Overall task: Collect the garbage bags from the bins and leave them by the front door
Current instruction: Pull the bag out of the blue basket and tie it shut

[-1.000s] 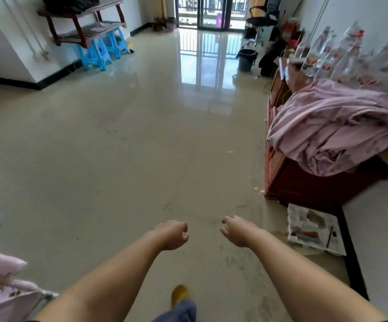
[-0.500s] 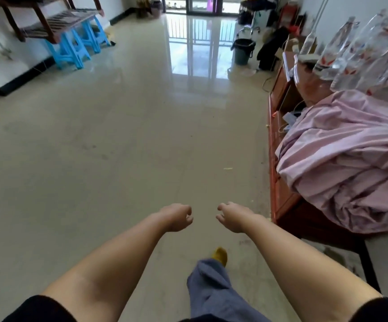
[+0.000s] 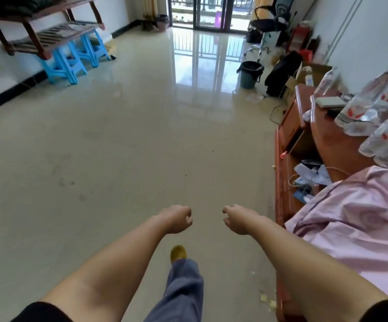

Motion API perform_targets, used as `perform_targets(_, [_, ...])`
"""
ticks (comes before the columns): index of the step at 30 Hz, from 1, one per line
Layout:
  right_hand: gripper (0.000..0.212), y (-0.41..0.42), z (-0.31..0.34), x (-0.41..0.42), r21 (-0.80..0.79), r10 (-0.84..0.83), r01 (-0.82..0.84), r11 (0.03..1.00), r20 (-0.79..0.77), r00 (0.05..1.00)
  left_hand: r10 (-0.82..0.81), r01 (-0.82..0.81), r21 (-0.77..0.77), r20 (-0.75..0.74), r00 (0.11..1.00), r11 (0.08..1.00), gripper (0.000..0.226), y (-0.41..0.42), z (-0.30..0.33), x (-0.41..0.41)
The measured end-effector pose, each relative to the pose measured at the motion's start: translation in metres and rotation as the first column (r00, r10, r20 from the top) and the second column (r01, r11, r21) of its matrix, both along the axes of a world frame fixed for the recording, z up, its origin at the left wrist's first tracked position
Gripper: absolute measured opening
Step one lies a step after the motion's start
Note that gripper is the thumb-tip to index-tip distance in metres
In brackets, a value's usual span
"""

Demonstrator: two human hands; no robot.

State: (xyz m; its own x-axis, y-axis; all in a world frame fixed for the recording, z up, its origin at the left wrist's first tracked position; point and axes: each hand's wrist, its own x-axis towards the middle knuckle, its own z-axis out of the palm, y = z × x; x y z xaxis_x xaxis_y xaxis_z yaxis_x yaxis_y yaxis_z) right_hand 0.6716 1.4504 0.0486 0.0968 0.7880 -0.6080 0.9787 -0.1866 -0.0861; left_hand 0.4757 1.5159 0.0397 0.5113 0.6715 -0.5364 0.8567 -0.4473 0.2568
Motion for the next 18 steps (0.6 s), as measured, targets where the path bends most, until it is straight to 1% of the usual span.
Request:
perform_targets(3, [0.044, 0.087, 0.002, 0.032, 0.03, -0.021, 0.022, 0.999, -0.015, 1.0, -0.017, 0.017, 0.017, -0.004, 1.0, 1.0, 0.038, 0.091, 0.001, 0.031])
perform_targets(8, [0.043, 0.216, 0.016, 0.087, 0.052, -0.114, 0.116, 0.992, -0.048, 0.992, -0.044, 0.044, 0.019, -0.008, 0.999, 0.999, 0.036, 0.238, 0.018, 0.084])
perform_targets(12, [0.041, 0.297, 0.016, 0.134, 0.076, -0.17, 0.175, 0.982, -0.075, 0.983, -0.086, 0.086, 0.015, -0.02, 0.996, 0.996, 0.035, 0.332, 0.023, 0.134])
perform_targets(18, [0.043, 0.423, -0.001, 0.227, 0.032, -0.184, 0.186, 0.982, -0.057, 0.981, -0.122, 0.122, -0.001, -0.037, 0.992, 0.993, 0.036, 0.461, 0.007, 0.226])
